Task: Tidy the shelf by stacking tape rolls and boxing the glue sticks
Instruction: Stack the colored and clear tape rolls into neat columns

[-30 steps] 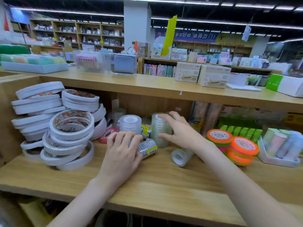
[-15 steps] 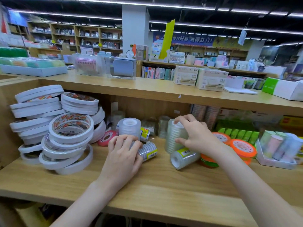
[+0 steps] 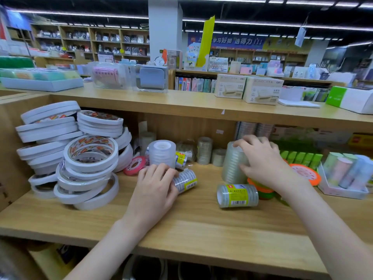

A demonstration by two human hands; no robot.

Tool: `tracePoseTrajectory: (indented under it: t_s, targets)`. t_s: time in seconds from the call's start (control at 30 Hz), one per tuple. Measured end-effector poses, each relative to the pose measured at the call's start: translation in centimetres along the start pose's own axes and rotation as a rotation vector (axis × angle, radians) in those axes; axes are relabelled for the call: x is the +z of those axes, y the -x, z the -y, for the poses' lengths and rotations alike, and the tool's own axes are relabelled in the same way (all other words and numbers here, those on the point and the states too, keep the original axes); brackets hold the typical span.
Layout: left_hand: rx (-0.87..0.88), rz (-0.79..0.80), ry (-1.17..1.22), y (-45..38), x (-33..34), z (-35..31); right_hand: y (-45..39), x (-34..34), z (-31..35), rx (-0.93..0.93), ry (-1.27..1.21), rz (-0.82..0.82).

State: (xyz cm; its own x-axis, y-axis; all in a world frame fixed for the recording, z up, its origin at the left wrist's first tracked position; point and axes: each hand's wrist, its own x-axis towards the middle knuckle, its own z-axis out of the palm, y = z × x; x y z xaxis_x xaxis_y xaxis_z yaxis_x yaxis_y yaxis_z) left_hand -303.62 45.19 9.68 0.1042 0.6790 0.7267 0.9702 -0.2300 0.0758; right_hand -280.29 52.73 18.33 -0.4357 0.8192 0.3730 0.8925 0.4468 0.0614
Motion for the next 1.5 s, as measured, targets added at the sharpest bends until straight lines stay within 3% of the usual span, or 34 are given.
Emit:
tracePoseTrajectory:
  t_s: [0.07,0.13,0.2,0.27,0.33,0.47,0.73,0.87,1.0,1.1,1.23,1.33,1.5]
  targets:
    - [0.0,0.016,0.024,0.0,0.0,0.1,1.3,-0.5,0.6,-0.174,-0.212,-0.063]
    - [-0.007,0.025,0.038,-0.1,0.0,0.2,3.1,-0.8,1.1,-0.325,-0.352,0.114]
    - [0.008,0.037,0.071,0.0,0.1,0.2,4.3,-0.1,1.0,-0.35,-0.209,0.311]
    - [0.05,0.067,0.094,0.1,0.2,0.2,4.7,0.8,0.4,-0.326,-0.099,0.343]
    - [0.079,0.083,0.085,0.0,0.2,0.2,4.7,1.3,0.1,-0.305,-0.169,0.27]
    - [0.05,0.075,0.082,-0.1,0.1,-0.1,5.0,1.4,-0.3,-0.194,-0.54,0.059]
    - [-0.004,0.057,0.446,-3.0,1.0,-5.2,5.3,-0.1,-1.5,-0.062,-0.704,-0.251]
    - [0.023,0.157,0.412,-6.3,3.9,-7.5,5.9,-0.6,-3.1,0.047,-0.737,-0.309]
    - [-0.059,0.281,0.46,-8.3,5.9,-9.7,6.3,-0.9,-3.9,0.095,-0.825,-0.369]
    - [-0.166,0.24,0.588,-8.9,6.4,-10.8,6.4,-1.0,-4.5,0.108,-0.858,-0.363]
    - [-0.212,0.153,0.586,-8.6,5.9,-10.3,6.0,-0.9,-4.9,0.145,-0.895,-0.359]
    - [-0.233,0.095,0.488,-7.2,5.0,-8.3,5.1,-1.1,-4.2,0.131,-0.913,-0.381]
    - [-0.286,0.012,0.31,-5.9,3.9,-5.7,1.5,0.8,-0.8,0.047,-0.669,-0.441]
